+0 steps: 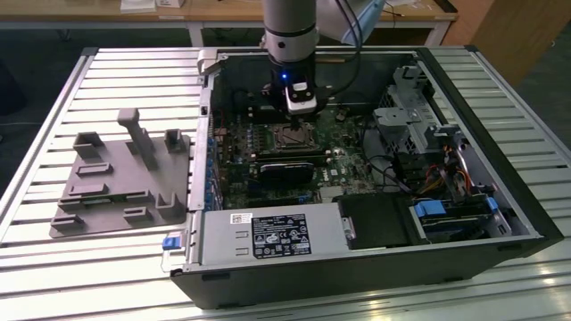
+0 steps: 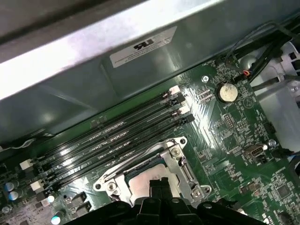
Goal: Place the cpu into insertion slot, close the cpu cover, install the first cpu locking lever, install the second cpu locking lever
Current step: 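Install the first cpu locking lever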
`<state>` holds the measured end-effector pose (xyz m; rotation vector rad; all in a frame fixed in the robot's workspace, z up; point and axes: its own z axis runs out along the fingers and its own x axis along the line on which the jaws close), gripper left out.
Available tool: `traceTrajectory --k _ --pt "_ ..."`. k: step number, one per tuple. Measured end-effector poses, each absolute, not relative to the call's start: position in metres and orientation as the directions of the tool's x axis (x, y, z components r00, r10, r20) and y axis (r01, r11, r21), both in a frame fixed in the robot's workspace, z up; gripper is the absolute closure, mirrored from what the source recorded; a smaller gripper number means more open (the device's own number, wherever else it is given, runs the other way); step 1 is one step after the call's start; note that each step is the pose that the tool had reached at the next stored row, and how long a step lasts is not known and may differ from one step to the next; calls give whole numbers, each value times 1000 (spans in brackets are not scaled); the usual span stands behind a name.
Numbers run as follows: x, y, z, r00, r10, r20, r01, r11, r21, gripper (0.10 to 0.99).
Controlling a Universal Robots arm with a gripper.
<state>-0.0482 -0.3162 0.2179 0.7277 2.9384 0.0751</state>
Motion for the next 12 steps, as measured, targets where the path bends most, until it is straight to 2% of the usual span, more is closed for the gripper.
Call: traceTrajectory --k 4,8,12 --pt "-48 -316 218 -898 427 -100 422 904 70 984" --pt "-48 -316 218 -907 406 -110 403 914 48 984" --pt "-48 -316 224 -909 402 -110 399 916 48 984"
